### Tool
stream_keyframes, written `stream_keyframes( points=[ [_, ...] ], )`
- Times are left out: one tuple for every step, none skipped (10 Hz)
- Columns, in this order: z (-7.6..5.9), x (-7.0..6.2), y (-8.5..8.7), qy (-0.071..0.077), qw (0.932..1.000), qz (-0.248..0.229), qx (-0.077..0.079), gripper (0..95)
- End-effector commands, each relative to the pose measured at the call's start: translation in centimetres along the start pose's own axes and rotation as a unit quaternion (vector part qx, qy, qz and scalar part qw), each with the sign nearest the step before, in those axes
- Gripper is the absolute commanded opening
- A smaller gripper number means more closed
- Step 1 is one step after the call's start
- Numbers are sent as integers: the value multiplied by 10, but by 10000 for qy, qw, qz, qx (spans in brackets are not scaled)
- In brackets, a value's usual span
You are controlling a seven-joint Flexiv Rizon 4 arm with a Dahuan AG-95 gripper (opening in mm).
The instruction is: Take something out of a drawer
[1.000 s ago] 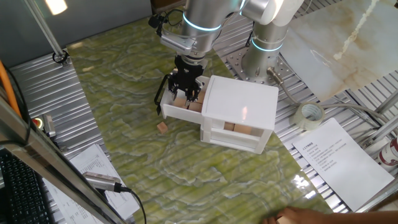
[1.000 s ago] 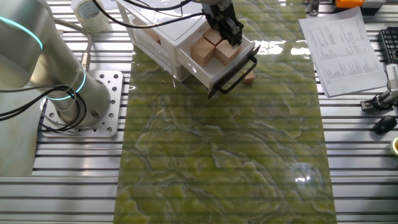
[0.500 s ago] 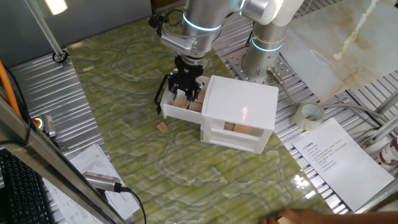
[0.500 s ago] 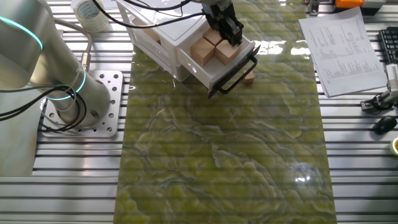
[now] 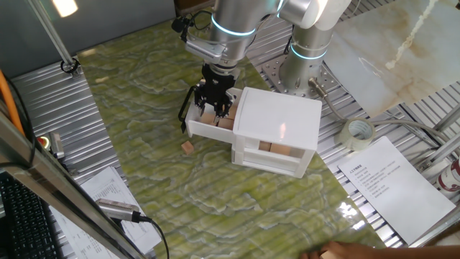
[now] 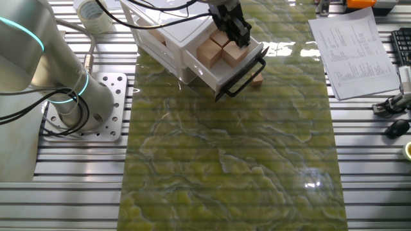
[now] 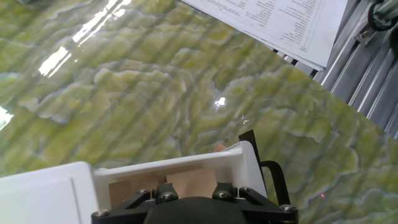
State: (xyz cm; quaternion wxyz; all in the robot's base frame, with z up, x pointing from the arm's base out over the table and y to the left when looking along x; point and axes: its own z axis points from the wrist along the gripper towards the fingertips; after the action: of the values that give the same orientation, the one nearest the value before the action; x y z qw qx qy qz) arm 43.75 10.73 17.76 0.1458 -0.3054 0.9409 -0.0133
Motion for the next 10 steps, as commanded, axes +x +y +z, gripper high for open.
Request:
stream_keyframes(
  points=[
    [0,0,0,5,10000,13,-9,380],
    [0,0,0,5,10000,13,-9,380],
    [0,0,0,11,10000,-6,-8,380],
    [0,0,0,10,10000,-19,-7,380],
    [0,0,0,7,10000,-35,-8,380],
    [0,0,0,6,10000,-36,-9,380],
    [0,0,0,6,10000,-34,-12,380],
    [0,0,0,10,10000,-28,-14,380],
    [0,0,0,12,10000,-36,-16,380],
    [0,0,0,15,10000,-43,-18,380]
  ],
)
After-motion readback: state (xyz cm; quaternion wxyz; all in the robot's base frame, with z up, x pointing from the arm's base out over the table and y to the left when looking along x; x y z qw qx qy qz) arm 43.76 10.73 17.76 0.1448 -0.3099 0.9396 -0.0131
